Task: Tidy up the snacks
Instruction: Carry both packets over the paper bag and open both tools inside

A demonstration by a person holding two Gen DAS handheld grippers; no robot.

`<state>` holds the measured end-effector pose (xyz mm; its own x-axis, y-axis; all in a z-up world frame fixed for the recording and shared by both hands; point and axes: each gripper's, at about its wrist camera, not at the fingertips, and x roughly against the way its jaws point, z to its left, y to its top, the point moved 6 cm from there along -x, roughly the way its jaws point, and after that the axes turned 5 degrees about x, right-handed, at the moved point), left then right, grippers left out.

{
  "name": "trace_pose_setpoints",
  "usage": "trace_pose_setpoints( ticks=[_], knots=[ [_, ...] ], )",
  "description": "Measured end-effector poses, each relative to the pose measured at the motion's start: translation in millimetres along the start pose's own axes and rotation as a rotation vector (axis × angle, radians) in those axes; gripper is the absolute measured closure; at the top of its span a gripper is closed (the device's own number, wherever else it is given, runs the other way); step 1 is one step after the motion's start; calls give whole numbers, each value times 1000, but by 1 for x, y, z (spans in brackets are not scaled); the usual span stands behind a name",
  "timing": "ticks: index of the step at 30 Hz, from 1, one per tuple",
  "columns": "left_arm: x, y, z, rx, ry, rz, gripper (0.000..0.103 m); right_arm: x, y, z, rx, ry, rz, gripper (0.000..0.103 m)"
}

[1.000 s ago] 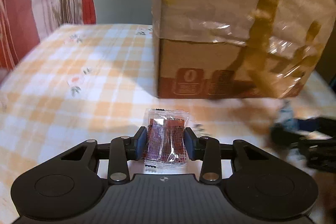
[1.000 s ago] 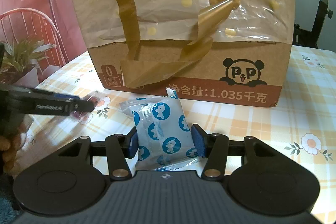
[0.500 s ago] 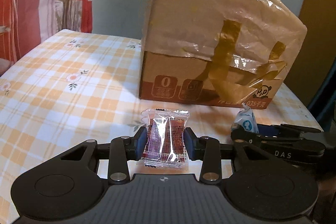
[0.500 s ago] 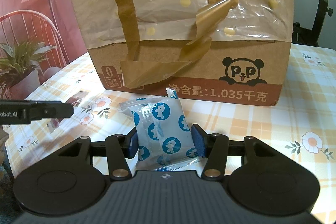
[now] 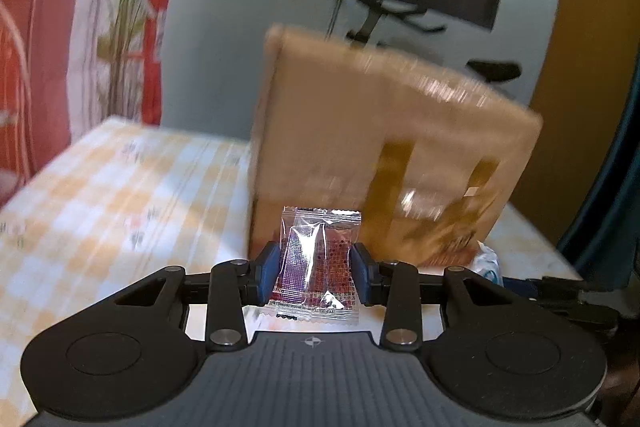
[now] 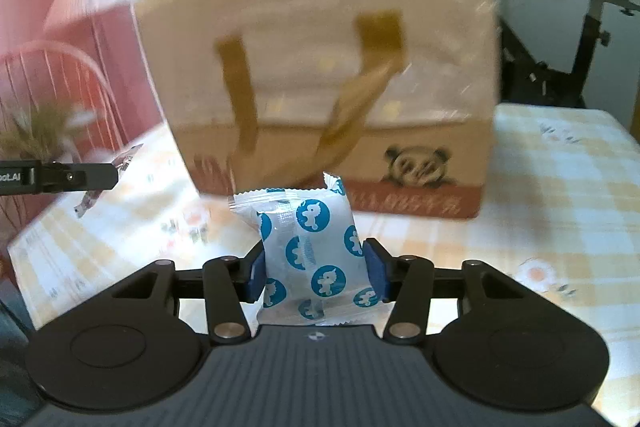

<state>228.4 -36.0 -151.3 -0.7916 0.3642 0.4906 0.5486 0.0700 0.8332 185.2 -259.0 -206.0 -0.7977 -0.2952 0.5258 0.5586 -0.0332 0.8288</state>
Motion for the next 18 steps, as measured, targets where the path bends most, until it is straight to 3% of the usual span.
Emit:
trace_pose_setpoints(
  ticks=[4, 11, 18],
  knots=[
    [5, 33, -24, -34, -54, -64, 62, 30, 27, -9, -6, -8, -82, 51],
    [-4, 94, -71, -84, -152, -143, 62, 74, 109, -9, 89, -23, -296, 51],
    [-61, 141, -100, -75, -184, -115, 62, 45, 179, -24, 172, -38, -338, 51]
  ],
)
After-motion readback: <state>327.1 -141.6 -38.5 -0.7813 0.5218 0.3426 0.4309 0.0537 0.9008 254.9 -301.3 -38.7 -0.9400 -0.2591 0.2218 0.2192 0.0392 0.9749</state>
